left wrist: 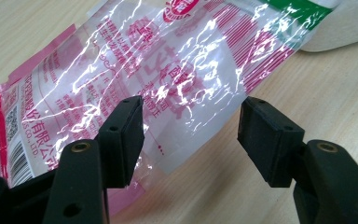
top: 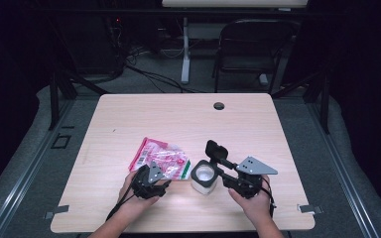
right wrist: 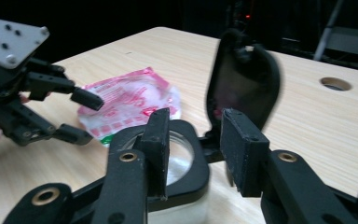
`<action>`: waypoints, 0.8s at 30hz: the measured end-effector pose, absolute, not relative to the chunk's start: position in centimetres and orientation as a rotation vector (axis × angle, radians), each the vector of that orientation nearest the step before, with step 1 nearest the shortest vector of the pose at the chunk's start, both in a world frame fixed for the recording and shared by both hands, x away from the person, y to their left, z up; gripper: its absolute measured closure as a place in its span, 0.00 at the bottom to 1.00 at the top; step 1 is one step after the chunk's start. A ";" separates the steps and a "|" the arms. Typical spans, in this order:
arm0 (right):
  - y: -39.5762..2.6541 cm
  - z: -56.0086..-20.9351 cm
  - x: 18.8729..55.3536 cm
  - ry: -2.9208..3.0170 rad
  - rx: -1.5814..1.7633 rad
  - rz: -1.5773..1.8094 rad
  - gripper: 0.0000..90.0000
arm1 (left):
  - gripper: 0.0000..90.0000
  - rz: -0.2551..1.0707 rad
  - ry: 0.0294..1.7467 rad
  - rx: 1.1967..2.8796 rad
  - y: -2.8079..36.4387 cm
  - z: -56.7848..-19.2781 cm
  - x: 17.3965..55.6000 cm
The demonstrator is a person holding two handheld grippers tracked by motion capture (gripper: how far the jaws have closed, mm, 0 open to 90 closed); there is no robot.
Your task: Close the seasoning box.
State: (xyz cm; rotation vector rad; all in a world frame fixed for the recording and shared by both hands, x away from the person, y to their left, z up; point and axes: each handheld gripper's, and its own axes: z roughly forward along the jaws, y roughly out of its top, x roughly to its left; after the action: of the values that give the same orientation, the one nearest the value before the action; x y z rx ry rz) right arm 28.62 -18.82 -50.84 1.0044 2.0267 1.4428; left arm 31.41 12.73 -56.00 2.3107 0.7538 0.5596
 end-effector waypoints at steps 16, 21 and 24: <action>-20.4 -50.8 29.0 1.945 1.100 1.474 0.70 | 0.46 0.566 0.760 2.298 12.8 -56.0 31.4; -20.7 -50.7 29.2 1.944 1.115 1.460 0.70 | 0.46 0.560 0.762 2.298 12.9 -55.9 31.4; -20.6 -50.8 29.3 1.950 1.118 1.452 0.70 | 0.46 0.565 0.759 2.300 12.9 -55.8 31.4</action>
State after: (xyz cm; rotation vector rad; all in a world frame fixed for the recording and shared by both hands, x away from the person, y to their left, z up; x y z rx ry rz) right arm 29.33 -20.62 -50.81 1.1182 1.9498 1.4522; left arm 31.40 12.93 -55.82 2.2997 0.7595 0.5652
